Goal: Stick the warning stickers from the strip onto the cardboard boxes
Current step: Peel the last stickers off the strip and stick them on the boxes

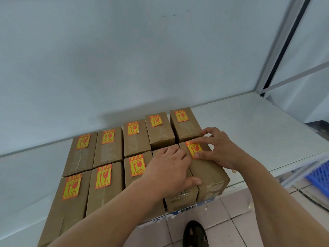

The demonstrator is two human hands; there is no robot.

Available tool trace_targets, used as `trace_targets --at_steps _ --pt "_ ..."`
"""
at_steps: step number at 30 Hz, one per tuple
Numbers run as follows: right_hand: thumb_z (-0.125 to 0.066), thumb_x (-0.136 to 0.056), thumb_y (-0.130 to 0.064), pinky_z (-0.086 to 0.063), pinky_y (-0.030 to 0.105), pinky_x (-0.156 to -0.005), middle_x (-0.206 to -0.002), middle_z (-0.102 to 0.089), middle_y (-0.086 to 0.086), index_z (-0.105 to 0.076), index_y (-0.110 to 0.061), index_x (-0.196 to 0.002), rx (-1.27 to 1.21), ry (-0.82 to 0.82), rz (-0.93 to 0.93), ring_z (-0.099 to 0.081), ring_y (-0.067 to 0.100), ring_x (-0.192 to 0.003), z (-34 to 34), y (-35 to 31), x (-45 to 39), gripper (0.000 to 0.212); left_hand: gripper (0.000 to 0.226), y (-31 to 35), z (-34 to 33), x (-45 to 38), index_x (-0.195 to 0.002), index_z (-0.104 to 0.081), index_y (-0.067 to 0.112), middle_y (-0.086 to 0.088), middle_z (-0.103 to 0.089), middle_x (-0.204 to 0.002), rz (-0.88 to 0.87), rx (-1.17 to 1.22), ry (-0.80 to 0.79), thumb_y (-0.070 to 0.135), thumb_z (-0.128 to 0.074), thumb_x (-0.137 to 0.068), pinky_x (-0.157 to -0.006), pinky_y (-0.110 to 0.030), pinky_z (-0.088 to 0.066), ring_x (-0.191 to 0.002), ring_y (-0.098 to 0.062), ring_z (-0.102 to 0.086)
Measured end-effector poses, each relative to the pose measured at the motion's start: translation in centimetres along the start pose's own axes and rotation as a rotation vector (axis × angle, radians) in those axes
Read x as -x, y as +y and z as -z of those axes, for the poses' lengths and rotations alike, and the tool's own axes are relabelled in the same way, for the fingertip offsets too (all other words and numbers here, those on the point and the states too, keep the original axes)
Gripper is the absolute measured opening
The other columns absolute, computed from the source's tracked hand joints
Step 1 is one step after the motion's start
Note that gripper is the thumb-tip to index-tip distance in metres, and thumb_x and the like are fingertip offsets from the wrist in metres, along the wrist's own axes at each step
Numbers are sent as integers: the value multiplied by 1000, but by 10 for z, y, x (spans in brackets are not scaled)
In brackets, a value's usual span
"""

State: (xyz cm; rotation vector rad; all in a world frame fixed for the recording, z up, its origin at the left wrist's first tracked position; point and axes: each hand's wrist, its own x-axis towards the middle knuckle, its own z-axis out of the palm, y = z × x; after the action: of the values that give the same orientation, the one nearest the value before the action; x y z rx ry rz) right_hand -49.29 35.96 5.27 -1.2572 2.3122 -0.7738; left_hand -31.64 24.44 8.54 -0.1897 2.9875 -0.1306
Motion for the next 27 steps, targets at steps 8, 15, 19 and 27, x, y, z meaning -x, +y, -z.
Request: trace_targets --at_steps 8,15,19,27 --pt "-69 -76 -58 -32 35 -104 -135 -31 -11 -56 -50 -125 87 12 -21 -26 11 -121 -1 -3 -2 51 73 -2 -1 0 -140 -37 21 0 -38 -145 7 36 12 72 -27 -89 -114 -40 -15 -138 -22 -24" --pt "-60 -85 -57 -27 33 -107 -138 -31 -12 -56 -54 -122 206 -5 83 -24 10 -122 -2 -16 -6 38 71 -3 -3 -1 -141 -38 22 -1 -38 -146 -5 44 29 71 -29 -89 -115 -42 -14 -140 -22 -22" --pt "-54 -86 -61 -23 36 -110 -141 -30 -12 -54 -55 -124 285 -3 69 -23 14 -129 -5 -22 -6 38 72 -5 -6 1 -143 -36 22 0 -37 -147 -6 59 23 70 -28 -89 -115 -42 -14 -140 -22 -21" --pt "-50 -87 -63 -25 37 -110 -140 -31 -11 -51 -55 -127 288 19 45 -25 14 -127 -6 -22 -1 41 71 -5 -2 0 -142 -34 23 1 -36 -147 -7 62 14 70 -31 -89 -115 -43 -14 -140 -22 -22"
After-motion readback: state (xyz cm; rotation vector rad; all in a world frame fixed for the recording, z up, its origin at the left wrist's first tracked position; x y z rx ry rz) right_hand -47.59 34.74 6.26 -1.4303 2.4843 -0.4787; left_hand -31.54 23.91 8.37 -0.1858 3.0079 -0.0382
